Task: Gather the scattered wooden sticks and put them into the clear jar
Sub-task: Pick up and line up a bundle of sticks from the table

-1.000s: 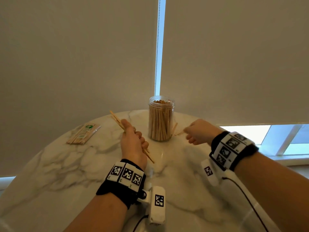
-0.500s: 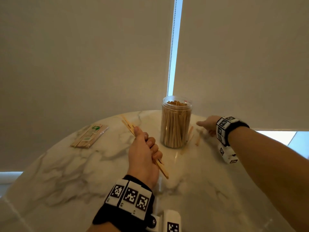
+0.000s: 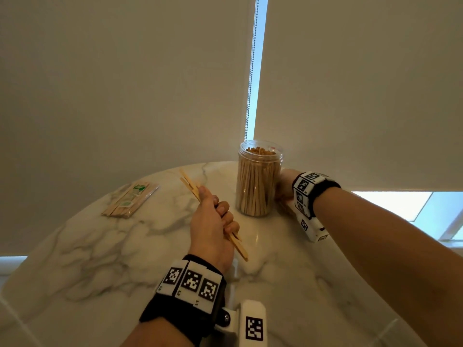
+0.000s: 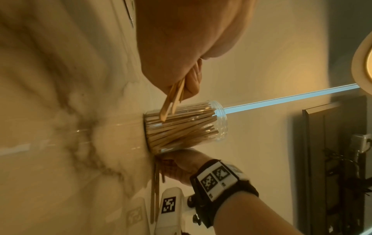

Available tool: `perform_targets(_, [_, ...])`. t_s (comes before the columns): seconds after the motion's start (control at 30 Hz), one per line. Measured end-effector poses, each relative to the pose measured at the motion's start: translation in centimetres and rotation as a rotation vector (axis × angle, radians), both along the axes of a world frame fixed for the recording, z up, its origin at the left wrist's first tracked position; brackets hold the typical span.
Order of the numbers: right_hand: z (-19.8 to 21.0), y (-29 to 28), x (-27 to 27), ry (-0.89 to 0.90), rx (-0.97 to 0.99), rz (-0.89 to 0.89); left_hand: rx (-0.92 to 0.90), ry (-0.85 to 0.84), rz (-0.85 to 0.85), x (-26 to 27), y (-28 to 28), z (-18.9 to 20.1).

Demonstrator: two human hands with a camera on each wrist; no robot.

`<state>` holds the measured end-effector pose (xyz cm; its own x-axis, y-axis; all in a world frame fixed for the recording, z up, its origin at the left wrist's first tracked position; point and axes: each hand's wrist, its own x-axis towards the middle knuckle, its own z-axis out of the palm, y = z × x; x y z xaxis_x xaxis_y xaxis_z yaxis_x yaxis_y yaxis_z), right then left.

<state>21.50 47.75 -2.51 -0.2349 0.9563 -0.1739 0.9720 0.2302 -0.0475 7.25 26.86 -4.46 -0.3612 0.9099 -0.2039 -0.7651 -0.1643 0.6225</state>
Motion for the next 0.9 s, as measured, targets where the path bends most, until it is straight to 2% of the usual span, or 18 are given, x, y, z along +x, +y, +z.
perform_targets(0.1, [1.0,-3.7,0.1,-0.025,0.012,-0.106,-0.015,0.007,-0.011,0.1,0.0,0.1])
perform_targets(0.23, [1.7,-7.2,1.1,-0.062,-0.002,-0.138,-0.036,0.002,-0.094,0.4,-0.2,0.2])
perform_targets(0.43, [1.3,-12.5,2.5,-0.156,0.039,-0.050,-0.017,-0.033,-0.246,1.2,-0.5,0.5])
perform_targets(0.63, [1.2,-16.3,3.2,-0.163,-0.034,-0.002,0.032,0.031,-0.269,2.1,-1.5,0.9])
perform_targets(0.8, [1.0,-18.2,3.9,-0.061,0.011,-0.013,0.009,0.018,-0.266,2.3,-1.9,1.4])
perform_targets(0.9, [2.2,-18.0,5.0,0.099,-0.034,-0.065,-0.038,0.039,-0.246,2.2,-1.8,1.1])
